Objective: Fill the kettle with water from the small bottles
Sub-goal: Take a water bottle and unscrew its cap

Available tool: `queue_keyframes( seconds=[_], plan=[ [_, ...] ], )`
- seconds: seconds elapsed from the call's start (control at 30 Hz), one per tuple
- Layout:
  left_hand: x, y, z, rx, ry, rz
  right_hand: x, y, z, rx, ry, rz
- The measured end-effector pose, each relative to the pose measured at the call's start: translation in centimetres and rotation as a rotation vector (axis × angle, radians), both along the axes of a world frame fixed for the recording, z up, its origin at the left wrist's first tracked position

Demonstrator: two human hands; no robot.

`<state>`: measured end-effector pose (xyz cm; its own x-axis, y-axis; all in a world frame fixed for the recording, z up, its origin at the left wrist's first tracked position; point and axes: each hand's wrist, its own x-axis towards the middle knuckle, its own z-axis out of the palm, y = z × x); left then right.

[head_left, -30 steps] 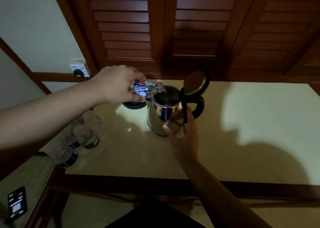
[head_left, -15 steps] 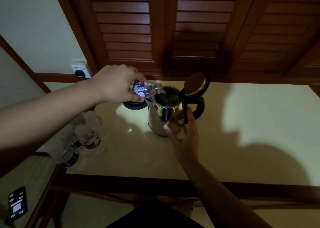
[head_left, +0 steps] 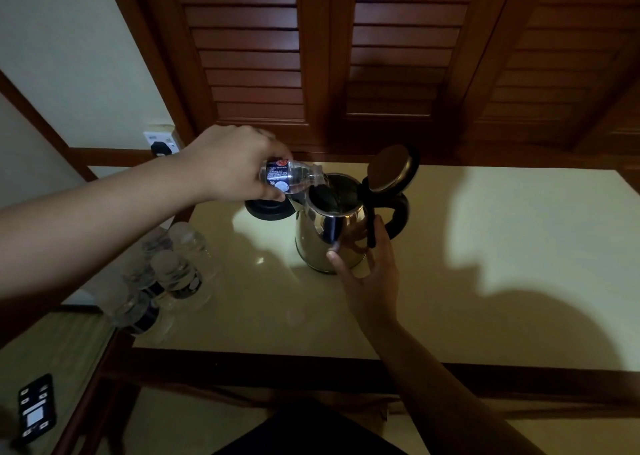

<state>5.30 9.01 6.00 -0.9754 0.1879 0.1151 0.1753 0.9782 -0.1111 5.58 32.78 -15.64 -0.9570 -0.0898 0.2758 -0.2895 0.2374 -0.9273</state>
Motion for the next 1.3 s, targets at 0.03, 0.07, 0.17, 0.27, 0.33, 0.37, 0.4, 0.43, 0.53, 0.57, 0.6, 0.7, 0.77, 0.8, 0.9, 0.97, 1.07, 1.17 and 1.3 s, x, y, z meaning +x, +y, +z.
queue_keyframes(
  seconds=[0.03,0.07,0.17,0.27,0.33,0.37,0.4,0.43,0.53,0.57,0.6,0.7,0.77,0.8,0.9,0.97,1.07,1.17,1.3],
  plan=[
    [-0.02,-0.01,0.03,-0.003,0.000,-0.004,0.00,0.00,-0.02,0.005,0.002,-0.004],
    [-0.03,0.00,0.07,-0.008,0.001,-0.009,-0.02,0.01,-0.04,0.007,0.005,-0.009],
    [0.01,0.03,0.15,-0.030,0.018,-0.017,-0.03,0.02,-0.09,0.011,0.005,-0.013],
    [0.07,0.12,0.17,-0.042,0.026,-0.018,-0.06,0.07,-0.11,0.015,0.005,-0.009],
    [0.07,0.20,0.17,-0.051,0.026,-0.018,-0.06,0.11,-0.18,0.006,0.003,-0.002],
    [0.07,0.21,0.19,-0.054,0.027,-0.018,-0.05,0.09,-0.19,0.000,0.002,0.000],
    [0.09,0.21,0.21,-0.054,0.027,-0.018,-0.05,0.06,-0.20,-0.002,0.000,-0.003],
    [0.11,0.22,0.24,-0.054,0.029,-0.018,-0.03,0.03,-0.18,-0.003,0.000,-0.008],
    [0.18,0.23,0.29,-0.062,0.040,-0.021,-0.03,0.03,-0.12,-0.011,-0.002,-0.012],
    [0.19,0.24,0.34,-0.062,0.042,-0.023,-0.03,0.06,-0.09,-0.011,-0.002,-0.010],
    [0.20,0.25,0.36,-0.062,0.043,-0.027,-0.06,0.08,-0.07,-0.007,-0.002,-0.009],
    [0.22,0.18,0.44,-0.064,0.047,-0.036,-0.07,0.08,-0.03,-0.010,-0.003,-0.008],
    [0.23,0.17,0.46,-0.069,0.050,-0.038,-0.07,0.07,0.00,-0.014,-0.005,-0.009],
    [0.24,0.19,0.45,-0.073,0.053,-0.038,-0.04,0.08,0.01,-0.012,-0.008,-0.011],
    [0.34,0.26,0.49,-0.089,0.067,-0.037,0.10,0.12,0.18,-0.006,-0.016,-0.014],
    [0.40,0.32,0.50,-0.098,0.075,-0.039,0.10,0.15,0.26,0.003,-0.007,-0.020],
    [0.49,0.44,0.54,-0.132,0.087,-0.025,0.01,0.21,0.23,0.004,-0.001,-0.020],
    [0.53,0.46,0.57,-0.148,0.094,-0.011,0.00,0.24,0.22,-0.006,-0.016,-0.020],
    [0.48,0.46,0.58,-0.156,0.093,0.002,0.18,0.12,0.29,-0.020,-0.012,-0.024]
  ],
)
